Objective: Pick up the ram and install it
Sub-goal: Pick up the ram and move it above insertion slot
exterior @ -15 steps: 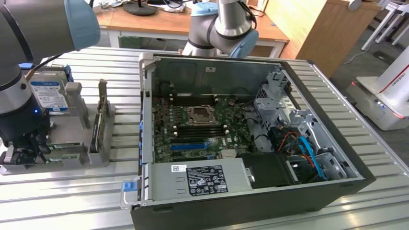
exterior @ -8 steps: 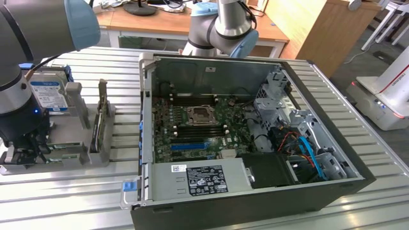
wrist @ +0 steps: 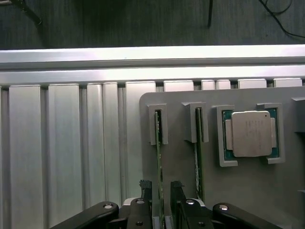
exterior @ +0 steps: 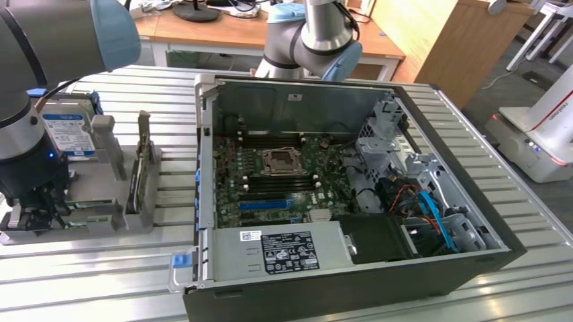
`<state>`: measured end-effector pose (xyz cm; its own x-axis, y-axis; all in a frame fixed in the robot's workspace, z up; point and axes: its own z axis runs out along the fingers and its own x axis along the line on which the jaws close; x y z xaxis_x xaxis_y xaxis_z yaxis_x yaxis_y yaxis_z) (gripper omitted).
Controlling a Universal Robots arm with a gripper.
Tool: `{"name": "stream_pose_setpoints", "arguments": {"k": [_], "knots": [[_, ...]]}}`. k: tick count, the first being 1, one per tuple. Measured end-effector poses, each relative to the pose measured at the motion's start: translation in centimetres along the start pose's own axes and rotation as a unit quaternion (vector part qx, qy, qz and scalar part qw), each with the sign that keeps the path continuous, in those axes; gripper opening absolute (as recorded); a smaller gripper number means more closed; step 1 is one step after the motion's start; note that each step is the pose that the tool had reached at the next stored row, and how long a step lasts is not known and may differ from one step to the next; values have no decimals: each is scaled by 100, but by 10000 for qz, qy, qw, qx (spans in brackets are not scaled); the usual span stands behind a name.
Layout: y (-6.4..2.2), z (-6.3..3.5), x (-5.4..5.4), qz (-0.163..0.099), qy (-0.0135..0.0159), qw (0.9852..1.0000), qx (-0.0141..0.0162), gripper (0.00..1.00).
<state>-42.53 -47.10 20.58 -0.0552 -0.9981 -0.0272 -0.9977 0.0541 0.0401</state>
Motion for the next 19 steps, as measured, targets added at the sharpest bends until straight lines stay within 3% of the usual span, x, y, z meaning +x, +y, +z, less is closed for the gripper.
{"name": "stream_pose_setpoints", "arguments": {"k": [5,15,19], "knots": [[-8,3,-2,-3,-1,10000,2,30],[-136,-4,-7,-19,1,10000,-1,30],[-149,-3,-8,-39,1,10000,-1,30]]}}
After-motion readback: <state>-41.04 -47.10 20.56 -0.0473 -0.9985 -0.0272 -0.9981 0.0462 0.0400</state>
